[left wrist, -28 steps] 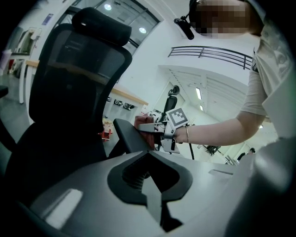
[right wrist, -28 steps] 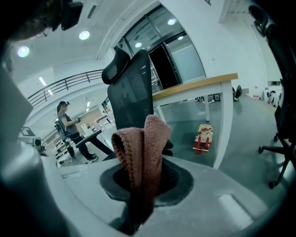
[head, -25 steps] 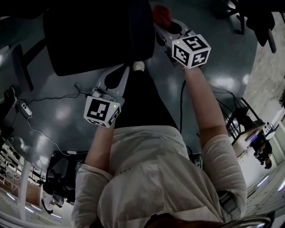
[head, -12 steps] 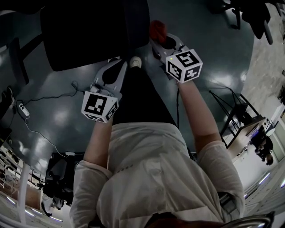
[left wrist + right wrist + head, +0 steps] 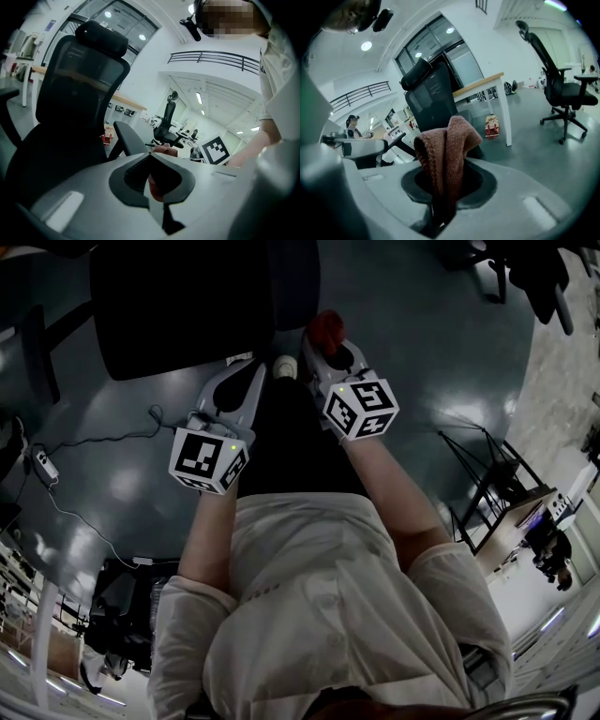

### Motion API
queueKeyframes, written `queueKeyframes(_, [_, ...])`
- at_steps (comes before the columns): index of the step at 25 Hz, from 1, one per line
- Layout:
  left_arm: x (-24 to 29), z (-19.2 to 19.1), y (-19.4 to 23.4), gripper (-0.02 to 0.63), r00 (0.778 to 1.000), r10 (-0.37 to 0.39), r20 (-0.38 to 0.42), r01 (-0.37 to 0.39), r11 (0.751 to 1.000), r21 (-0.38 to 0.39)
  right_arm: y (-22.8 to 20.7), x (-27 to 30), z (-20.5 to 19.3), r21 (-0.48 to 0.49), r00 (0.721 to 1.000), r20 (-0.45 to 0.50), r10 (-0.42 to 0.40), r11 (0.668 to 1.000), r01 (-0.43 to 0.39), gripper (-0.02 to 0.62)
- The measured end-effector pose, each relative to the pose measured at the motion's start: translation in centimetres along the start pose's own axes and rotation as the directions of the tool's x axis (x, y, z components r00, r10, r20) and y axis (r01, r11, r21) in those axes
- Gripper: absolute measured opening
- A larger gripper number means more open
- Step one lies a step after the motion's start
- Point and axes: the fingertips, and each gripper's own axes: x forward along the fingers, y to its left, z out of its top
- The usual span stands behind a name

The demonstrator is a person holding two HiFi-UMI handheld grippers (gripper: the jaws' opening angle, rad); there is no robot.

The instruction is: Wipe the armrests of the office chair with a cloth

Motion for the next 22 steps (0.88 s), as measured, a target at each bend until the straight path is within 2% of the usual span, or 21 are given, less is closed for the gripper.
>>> queueKeyframes(2, [-0.2, 0.0, 0.1, 0.017, 1.0, 0.014, 0.005, -0.014, 1.0, -0.007, 1.2, 0.2, -1.0, 0.026, 1.0, -0.023, 0.016, 1.0, -0.015, 0.055])
queueKeyframes(4, [-0.4, -0.1, 0.3, 0.017, 1.0, 0.028, 0.012, -0.028, 0.999, -0.019, 2.6, 0.7, -1.8, 0.01, 0.998, -0.052, 0.036, 0.999, -0.035, 0.054])
queueKeyframes(6, [-0.8, -0.2, 0.9, 0.017, 0.999, 0.041, 0.014, -0.041, 0.999, -0.025, 3.5, 1.4, -2.1, -0.012, 0.998, -0.063, 0.018, 1.0, -0.018, 0.055])
queueKeyframes(8, [-1.3, -0.3, 1.6, 0.017, 0.998, 0.058, 0.014, -0.058, 0.998, -0.028, 4.0, 1.8, -2.3, 0.008, 0.997, -0.073, 0.009, 1.0, -0.008, 0.054])
queueKeyframes(9, [-1.5, -0.2, 2.0, 0.017, 0.997, 0.07, 0.015, -0.069, 0.997, -0.03, 4.5, 2.0, -2.6, 0.023, 0.995, -0.09, 0.035, 0.999, -0.033, 0.054])
queueKeyframes(11, [-1.9, 0.0, 2.7, 0.017, 0.995, 0.094, 0.02, -0.093, 0.995, -0.037, 6.6, 2.3, -3.2, 0.019, 0.981, -0.14, 0.136, 0.991, -0.135, 0.055])
queueKeyframes(13, [-2.3, 0.5, 3.3, 0.017, 0.993, 0.117, 0.03, -0.115, 0.992, -0.043, 8.9, 2.5, -2.6, -0.038, 0.962, -0.162, 0.219, 0.973, -0.228, 0.054])
queueKeyframes(15, [-2.6, 1.5, 4.2, 0.017, 0.989, 0.137, 0.047, -0.135, 0.99, -0.038, 10.1, 2.6, 0.0, -0.114, 0.96, -0.127, 0.249, 0.958, -0.263, 0.054])
queueKeyframes(17, [-2.8, 2.7, 5.1, 0.017, 0.987, 0.152, 0.062, -0.15, 0.988, -0.028, 10.1, 2.4, 4.0, -0.184, 0.968, -0.058, 0.244, 0.95, -0.25, 0.055])
queueKeyframes(19, [-2.6, 4.2, 5.6, 0.017, 0.985, 0.155, 0.074, -0.154, 0.988, -0.017, 8.8, 1.9, 8.4, -0.256, 0.978, 0.012, 0.208, 0.946, -0.198, 0.054])
queueKeyframes(22, [-1.4, 7.1, 6.1, 0.017, 0.988, 0.125, 0.094, -0.127, 0.992, 0.013, 4.9, 1.8, 14.7, -0.342, 0.991, 0.091, 0.103, 0.937, -0.066, 0.054])
